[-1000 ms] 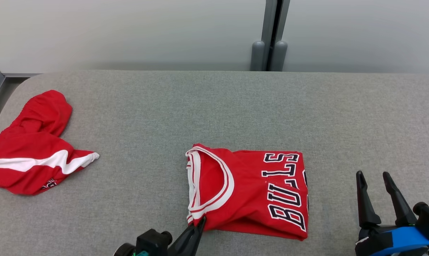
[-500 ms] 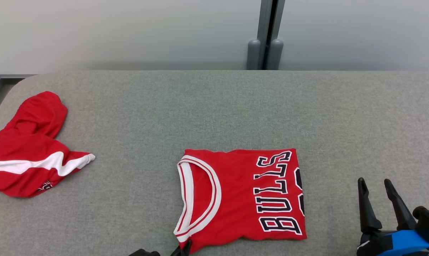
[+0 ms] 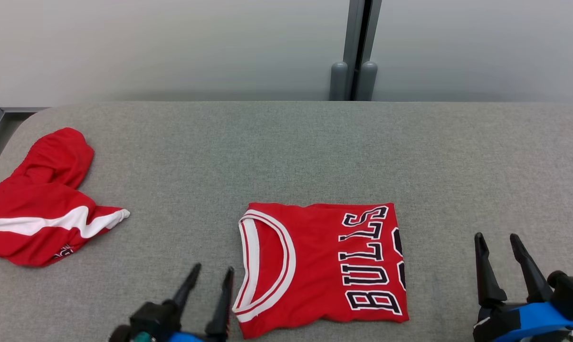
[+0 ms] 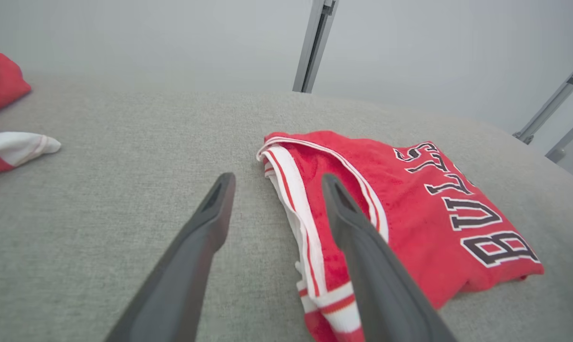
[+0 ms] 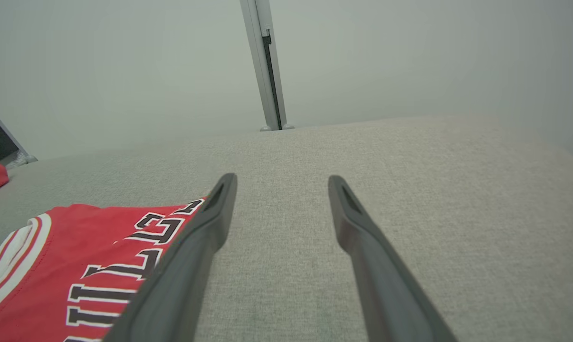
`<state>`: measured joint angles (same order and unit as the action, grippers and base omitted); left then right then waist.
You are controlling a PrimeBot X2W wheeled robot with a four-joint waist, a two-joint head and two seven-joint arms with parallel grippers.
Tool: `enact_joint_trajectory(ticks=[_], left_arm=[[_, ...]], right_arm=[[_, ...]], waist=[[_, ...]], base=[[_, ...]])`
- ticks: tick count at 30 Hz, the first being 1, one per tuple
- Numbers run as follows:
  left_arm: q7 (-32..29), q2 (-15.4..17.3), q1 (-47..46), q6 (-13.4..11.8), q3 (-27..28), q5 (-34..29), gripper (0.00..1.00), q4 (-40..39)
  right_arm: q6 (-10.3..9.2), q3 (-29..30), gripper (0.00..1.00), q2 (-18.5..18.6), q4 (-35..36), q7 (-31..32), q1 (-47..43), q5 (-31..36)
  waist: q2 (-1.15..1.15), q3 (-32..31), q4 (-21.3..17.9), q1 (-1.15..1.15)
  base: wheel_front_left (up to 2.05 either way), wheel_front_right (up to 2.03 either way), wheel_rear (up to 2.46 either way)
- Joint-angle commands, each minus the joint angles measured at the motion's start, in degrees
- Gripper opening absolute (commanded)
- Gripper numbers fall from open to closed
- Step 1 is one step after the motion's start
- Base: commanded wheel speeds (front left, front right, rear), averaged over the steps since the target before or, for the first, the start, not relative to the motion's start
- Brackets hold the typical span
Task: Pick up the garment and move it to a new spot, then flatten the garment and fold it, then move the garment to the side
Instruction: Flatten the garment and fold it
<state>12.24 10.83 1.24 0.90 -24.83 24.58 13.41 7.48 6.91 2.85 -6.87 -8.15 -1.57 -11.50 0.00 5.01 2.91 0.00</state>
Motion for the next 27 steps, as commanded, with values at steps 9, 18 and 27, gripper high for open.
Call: enact_joint_trajectory(ticks=[9,18,27], left_arm=[[2.7,2.6,-6.2,-3.0,7.2,-1.6,1.00,-0.9],[3.0,2.3,-7.2,-5.1,13.8,-3.3,1.00,-3.1],[3.0,2.2,-5.3,-4.4,16.9,-5.2,1.00,-3.2]], right_arm=[[0.03,-2.1,1.00,0.1,1.6,-0.8,2.7,0.8],[0.03,-4.2,1.00,0.1,4.0,-0.6,3.3,0.3],[0.03,-5.8,1.00,0.1,5.8,0.3,2.3,1.1]], waist=[[0.00,-0.6,-1.3,0.00],[0.00,-1.4,-2.3,0.00],[0.00,-1.8,-2.4,0.00]], base=[[0.00,0.00,0.00],[0.00,0.00,0.00],[0.00,0.00,0.00]])
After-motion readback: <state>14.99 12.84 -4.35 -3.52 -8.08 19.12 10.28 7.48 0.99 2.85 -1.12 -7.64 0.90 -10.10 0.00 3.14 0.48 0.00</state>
